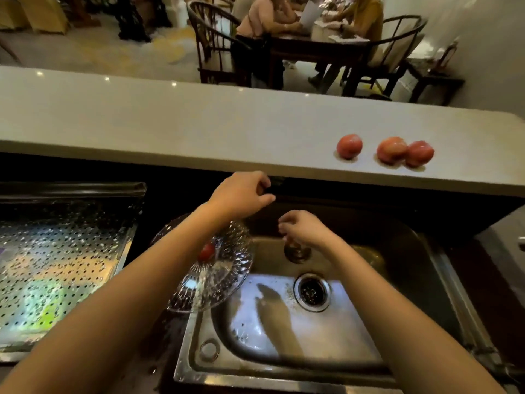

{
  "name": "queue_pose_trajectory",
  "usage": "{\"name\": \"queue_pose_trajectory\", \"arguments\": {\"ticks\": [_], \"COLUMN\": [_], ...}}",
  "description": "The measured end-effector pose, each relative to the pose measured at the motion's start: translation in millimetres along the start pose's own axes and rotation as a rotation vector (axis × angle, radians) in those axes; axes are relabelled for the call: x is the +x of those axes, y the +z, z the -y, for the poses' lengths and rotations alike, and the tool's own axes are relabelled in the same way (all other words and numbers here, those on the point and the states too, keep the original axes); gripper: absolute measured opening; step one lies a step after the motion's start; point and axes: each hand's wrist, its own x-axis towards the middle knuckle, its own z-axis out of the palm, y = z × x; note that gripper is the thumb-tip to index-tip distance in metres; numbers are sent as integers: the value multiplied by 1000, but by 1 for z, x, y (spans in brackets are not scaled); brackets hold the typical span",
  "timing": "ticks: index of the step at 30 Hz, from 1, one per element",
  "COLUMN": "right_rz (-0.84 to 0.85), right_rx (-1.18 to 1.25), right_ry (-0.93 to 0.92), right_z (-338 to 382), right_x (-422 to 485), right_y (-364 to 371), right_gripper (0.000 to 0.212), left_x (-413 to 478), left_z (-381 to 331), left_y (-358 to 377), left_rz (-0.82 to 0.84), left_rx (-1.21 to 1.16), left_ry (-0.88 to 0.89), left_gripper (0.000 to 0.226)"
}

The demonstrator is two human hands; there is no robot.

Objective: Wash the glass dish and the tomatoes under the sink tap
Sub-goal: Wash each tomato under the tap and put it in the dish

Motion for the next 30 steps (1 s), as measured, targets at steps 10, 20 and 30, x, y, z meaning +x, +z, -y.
{"name": "queue_pose_trajectory", "arguments": {"ticks": [10,20,30], "right_rz": [-861,-685,-583], "right_rx": [-579,-752,-424], "right_ry": [-241,-241,-72], "right_z": [-16,-48,-113], "right_x": [-36,-39,-133], "right_y": [-100,-97,-121], "right_gripper": [30,78,34], "left_x": [105,106,33], "left_z": [-103,-111,-152], "left_y": [24,38,80], "left_rz": [-144,-46,217], "left_rx": [-139,-275,-704], "left_ry": [58,163,330], "left_gripper": [68,51,43]}}
